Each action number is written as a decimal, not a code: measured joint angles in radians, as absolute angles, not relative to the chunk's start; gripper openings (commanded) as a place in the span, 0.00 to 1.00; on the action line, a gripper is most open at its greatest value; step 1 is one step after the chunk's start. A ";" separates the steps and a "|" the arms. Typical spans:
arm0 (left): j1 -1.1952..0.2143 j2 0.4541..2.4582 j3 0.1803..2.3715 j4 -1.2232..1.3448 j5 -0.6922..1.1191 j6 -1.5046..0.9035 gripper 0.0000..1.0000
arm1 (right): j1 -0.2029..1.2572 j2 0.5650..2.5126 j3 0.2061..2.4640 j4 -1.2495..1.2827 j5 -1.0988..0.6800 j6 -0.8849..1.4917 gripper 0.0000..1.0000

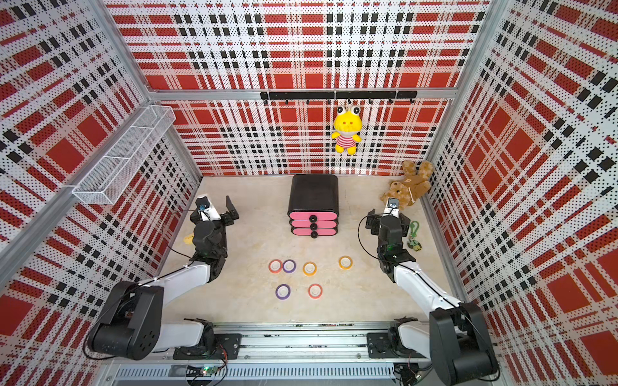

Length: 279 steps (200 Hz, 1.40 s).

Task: Place the transparent tape into the drawer according to color
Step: Adjust the storage box at the center of the board.

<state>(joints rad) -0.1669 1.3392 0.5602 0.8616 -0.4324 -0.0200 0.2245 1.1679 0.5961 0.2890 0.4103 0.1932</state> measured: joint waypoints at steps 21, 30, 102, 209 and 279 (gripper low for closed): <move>-0.170 1.355 0.733 0.664 -0.316 -0.066 0.96 | 0.282 1.116 0.636 0.183 0.382 0.224 1.00; -0.170 1.371 0.801 0.587 -0.260 -0.086 0.96 | 0.306 1.094 0.647 0.145 0.367 0.237 1.00; -0.207 1.625 1.147 0.227 0.328 -0.274 0.99 | 0.382 0.992 0.678 -0.064 0.196 0.359 1.00; -0.311 1.712 1.153 0.149 0.572 -0.444 1.00 | 0.564 1.133 0.793 -0.104 0.072 0.435 1.00; -0.351 1.745 1.153 0.150 0.595 -0.469 0.96 | 0.603 1.272 0.867 -0.069 0.071 0.439 1.00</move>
<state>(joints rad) -0.3508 1.7447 1.1534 0.1497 0.5953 -0.4690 0.6033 1.2724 0.8673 -0.0689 0.0711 0.4389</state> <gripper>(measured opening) 0.967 0.999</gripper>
